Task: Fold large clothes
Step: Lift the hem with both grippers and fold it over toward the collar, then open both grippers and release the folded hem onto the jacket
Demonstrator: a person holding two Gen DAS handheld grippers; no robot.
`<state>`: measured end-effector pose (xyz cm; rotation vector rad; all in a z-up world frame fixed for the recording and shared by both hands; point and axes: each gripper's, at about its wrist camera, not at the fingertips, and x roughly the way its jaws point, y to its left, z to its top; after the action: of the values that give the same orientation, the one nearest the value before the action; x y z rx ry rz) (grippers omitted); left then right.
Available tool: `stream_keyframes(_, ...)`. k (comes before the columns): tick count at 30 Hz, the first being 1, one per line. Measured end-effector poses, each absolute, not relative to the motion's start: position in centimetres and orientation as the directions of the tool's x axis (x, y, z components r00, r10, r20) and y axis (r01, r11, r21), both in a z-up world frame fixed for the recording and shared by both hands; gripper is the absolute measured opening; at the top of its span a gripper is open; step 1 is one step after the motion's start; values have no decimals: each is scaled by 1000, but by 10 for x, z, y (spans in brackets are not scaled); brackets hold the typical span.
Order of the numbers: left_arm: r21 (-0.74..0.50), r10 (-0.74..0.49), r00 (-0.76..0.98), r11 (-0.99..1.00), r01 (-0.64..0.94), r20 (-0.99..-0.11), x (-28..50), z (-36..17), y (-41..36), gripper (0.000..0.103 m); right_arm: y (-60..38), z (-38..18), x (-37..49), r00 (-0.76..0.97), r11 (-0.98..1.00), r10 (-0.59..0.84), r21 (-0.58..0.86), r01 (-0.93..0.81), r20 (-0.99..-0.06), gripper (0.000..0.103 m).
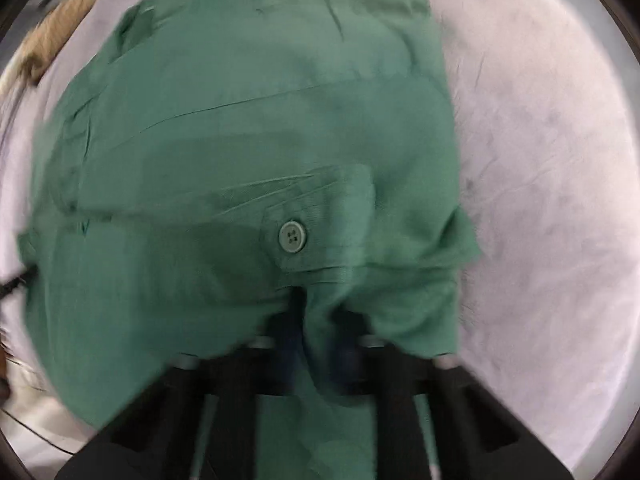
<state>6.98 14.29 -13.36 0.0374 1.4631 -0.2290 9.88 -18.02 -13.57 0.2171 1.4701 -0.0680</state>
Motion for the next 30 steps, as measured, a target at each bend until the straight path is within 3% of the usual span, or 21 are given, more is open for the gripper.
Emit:
stream_keyframes(8, -240, -282, 247, 952, 187, -927, 52, -38, 167, 11, -185, -37, 69, 320, 974, 50, 117, 195, -946, 5)
stream_keyframes(15, -234, -304, 445, 950, 206, -842, 106, 23, 163, 11, -194, 19, 135, 477, 985, -17, 68, 161, -879, 5)
stream_keyframes(19, -192, -262, 471, 962, 193, -842, 152, -3, 143, 11, -204, -13, 188, 455, 983, -11, 73, 167, -890, 5)
stream_keyframes(27, -71, -108, 373, 991, 112, -921, 214, -120, 106, 11, -220, -124, 250, 311, 967, -21, 60, 250, -950, 5)
stream_keyframes(30, -48, -80, 347, 994, 100, -934, 219, -147, 101, 16, -227, -153, 253, 275, 952, -12, 73, 296, -961, 9)
